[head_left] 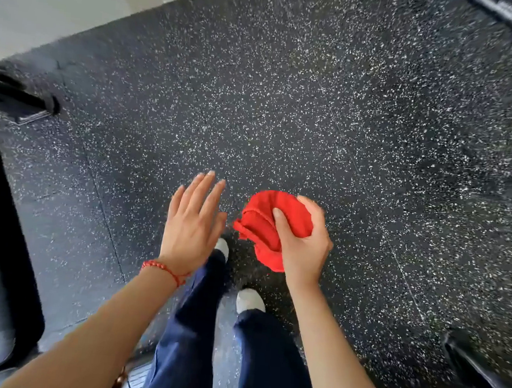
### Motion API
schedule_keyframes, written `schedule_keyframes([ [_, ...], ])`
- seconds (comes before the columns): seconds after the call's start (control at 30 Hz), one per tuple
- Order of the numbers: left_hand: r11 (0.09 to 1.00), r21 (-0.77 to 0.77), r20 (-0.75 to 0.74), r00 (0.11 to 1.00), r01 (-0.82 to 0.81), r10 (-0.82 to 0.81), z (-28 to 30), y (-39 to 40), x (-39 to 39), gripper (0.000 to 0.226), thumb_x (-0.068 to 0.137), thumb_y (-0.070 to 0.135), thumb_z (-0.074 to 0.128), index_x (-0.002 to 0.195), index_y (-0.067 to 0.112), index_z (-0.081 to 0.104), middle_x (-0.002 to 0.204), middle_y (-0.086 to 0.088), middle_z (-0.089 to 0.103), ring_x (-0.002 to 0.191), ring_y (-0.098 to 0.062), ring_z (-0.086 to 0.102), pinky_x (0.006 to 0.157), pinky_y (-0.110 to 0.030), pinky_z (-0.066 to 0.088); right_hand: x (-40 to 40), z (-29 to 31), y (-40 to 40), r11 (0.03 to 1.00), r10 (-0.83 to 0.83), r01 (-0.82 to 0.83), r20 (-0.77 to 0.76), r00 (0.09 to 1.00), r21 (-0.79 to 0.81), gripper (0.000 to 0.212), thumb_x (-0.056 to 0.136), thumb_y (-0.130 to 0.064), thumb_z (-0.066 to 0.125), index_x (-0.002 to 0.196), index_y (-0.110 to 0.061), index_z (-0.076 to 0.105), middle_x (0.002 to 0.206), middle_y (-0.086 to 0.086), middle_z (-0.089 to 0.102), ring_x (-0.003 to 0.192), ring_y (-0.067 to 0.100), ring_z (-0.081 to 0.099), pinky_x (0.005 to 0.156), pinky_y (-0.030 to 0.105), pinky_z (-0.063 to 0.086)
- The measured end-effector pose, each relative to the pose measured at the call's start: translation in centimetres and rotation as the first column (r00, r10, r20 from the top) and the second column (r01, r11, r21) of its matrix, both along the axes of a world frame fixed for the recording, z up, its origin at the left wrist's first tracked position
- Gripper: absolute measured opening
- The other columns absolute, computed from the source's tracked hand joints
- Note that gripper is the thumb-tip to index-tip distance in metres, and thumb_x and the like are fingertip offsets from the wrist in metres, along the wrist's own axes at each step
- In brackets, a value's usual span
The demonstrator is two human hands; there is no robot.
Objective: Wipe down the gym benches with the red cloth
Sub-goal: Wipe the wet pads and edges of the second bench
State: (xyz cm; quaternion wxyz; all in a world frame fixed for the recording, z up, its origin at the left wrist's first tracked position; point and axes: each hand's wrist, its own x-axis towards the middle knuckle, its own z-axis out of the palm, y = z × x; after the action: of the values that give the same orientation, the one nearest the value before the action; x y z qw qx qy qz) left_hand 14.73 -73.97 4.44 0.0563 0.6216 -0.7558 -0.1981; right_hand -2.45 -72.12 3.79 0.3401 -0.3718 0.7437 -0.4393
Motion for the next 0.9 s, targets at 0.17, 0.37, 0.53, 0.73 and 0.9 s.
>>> schedule_keyframes([
  [0.17, 0.985, 0.001, -0.023, 0.985, 0.172, -0.172, 0.3, -5.3, -2.5, 0.052, 0.089, 0.027, 0.036, 0.133, 0.002, 0.048, 0.142, -0.019, 0.042, 0.131, -0.036, 0.038, 0.105, -0.055, 0.030, -2.3, 1.3, -2.9, 0.987, -0.158, 0.158, -0.028, 0.987, -0.016, 0.037, 0.072, -0.021, 0.077, 0.106, -0.016, 0.062, 0.103, -0.005, 0.064, 0.096, 0.005, 0.058, 0.090, 0.026, 0.046],
  [0.37, 0.967, -0.025, -0.036, 0.966, 0.255, -0.256, 1.4, -11.6, -2.4, 0.051, 0.089, 0.028, 0.036, 0.131, 0.001, 0.049, 0.140, -0.020, 0.044, 0.129, -0.037, 0.040, 0.103, -0.055, 0.030, -3.2, 2.0, -7.0, 0.949, -0.316, 0.315, -0.041, 0.948, -0.021, 0.039, 0.069, -0.022, 0.079, 0.103, -0.023, 0.060, 0.100, -0.014, 0.062, 0.093, -0.003, 0.056, 0.086, 0.013, 0.042],
  [0.53, 0.933, -0.059, -0.001, 0.935, 0.354, -0.355, 2.5, -16.0, -1.9, 0.050, 0.089, 0.027, 0.037, 0.129, -0.001, 0.050, 0.139, -0.021, 0.045, 0.127, -0.039, 0.042, 0.103, -0.056, 0.031, -3.6, 2.4, -10.5, 0.899, -0.438, 0.437, -0.009, 0.899, -0.036, 0.041, 0.067, -0.026, 0.080, 0.101, -0.032, 0.058, 0.096, -0.025, 0.058, 0.088, -0.007, 0.055, 0.079, 0.005, 0.041],
  [0.73, 0.914, -0.025, -0.014, 0.914, 0.405, -0.405, 3.5, -19.1, -5.6, 0.052, 0.090, 0.027, 0.035, 0.131, -0.002, 0.048, 0.140, -0.022, 0.043, 0.129, -0.038, 0.039, 0.105, -0.056, 0.028, -6.3, 3.0, -12.5, 0.877, -0.477, 0.478, 0.025, 0.878, -0.048, 0.042, 0.066, -0.026, 0.080, 0.099, -0.036, 0.058, 0.093, -0.027, 0.059, 0.087, -0.013, 0.055, 0.076, 0.004, 0.041],
  [0.9, 0.885, -0.033, 0.007, 0.886, 0.464, -0.464, 4.1, -21.2, -11.8, 0.054, 0.090, 0.029, 0.034, 0.133, 0.000, 0.047, 0.141, -0.021, 0.042, 0.131, -0.038, 0.037, 0.108, -0.051, 0.021, -11.0, 3.1, -13.4, 0.871, -0.488, 0.491, 0.069, 0.870, -0.032, 0.044, 0.065, -0.025, 0.081, 0.094, -0.046, 0.056, 0.095, -0.024, 0.061, 0.088, -0.008, 0.057, 0.079, 0.013, 0.046],
])
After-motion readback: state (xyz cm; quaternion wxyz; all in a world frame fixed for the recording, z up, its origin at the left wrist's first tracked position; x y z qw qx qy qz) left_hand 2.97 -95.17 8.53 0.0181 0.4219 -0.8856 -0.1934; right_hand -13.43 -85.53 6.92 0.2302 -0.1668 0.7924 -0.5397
